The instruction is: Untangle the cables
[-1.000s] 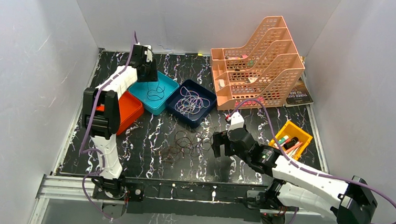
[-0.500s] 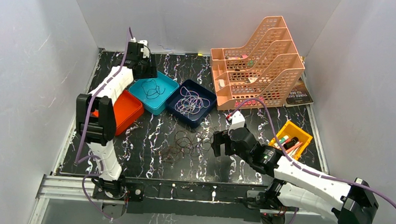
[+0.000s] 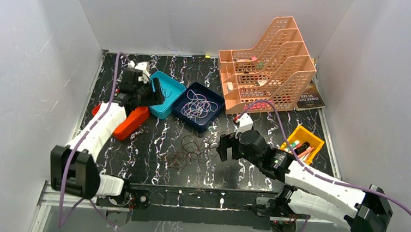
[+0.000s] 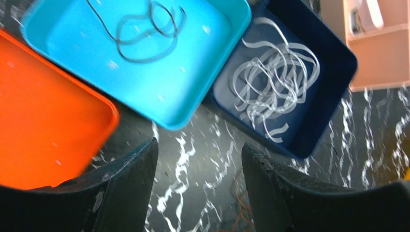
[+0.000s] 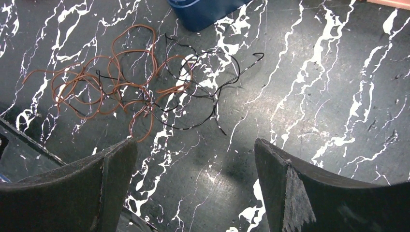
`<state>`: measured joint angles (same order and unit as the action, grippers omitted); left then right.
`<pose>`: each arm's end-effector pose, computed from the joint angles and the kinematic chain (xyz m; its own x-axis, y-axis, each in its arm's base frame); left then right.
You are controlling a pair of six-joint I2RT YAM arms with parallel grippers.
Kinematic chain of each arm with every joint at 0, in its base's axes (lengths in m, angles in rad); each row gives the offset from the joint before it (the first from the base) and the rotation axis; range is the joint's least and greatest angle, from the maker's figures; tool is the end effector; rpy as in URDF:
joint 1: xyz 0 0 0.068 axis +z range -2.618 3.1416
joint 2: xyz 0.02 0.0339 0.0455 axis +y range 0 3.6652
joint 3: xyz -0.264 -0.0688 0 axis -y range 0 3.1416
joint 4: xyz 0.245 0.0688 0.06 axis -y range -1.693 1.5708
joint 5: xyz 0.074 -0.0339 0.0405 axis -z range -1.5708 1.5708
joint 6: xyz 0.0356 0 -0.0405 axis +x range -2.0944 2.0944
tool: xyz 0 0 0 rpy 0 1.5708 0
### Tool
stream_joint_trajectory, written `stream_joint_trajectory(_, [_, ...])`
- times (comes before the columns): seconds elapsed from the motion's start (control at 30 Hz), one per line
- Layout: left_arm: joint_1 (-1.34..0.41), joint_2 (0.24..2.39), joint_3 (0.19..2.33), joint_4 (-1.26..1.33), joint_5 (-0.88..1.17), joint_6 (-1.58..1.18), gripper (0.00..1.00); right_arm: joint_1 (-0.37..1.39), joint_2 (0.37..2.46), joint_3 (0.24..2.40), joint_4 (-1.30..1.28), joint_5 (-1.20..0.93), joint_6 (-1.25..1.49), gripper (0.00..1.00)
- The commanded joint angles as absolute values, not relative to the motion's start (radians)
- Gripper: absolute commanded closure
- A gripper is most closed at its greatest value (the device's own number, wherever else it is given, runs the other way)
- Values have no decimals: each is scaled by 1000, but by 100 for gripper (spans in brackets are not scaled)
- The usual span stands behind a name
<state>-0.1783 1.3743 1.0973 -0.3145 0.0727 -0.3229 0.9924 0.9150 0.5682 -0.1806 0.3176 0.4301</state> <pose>0.3060 -0.0578 0.3021 -0.5954 -0.2143 -0.7744 0.0499 0.9521 -0.3018 0.1203 0.1639 0.2416 -0.5202 -0.0723 -0.8510 -0.4742 0.8531 0.2174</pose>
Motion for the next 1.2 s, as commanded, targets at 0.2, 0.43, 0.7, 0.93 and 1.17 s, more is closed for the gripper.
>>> stream_joint_trajectory(0.2, [-432, 1052, 808, -355, 62, -509, 38, 994, 942, 583, -104, 261, 449, 1])
stream_joint_trajectory(0.43, [-561, 926, 683, -363, 31, -606, 37, 993, 919, 569, -111, 280, 460, 2])
stream_joint_trajectory(0.7, [-717, 925, 623, -370, -59, -658, 35, 994, 923, 566, -107, 273, 459, 2])
stream_joint_trajectory(0.93, [-751, 965, 595, -360, -80, -656, 38, 994, 933, 565, -103, 264, 462, 2])
stream_joint_trajectory(1.17, [-754, 999, 561, -319, -56, -639, 56, 994, 933, 563, -100, 262, 467, 2])
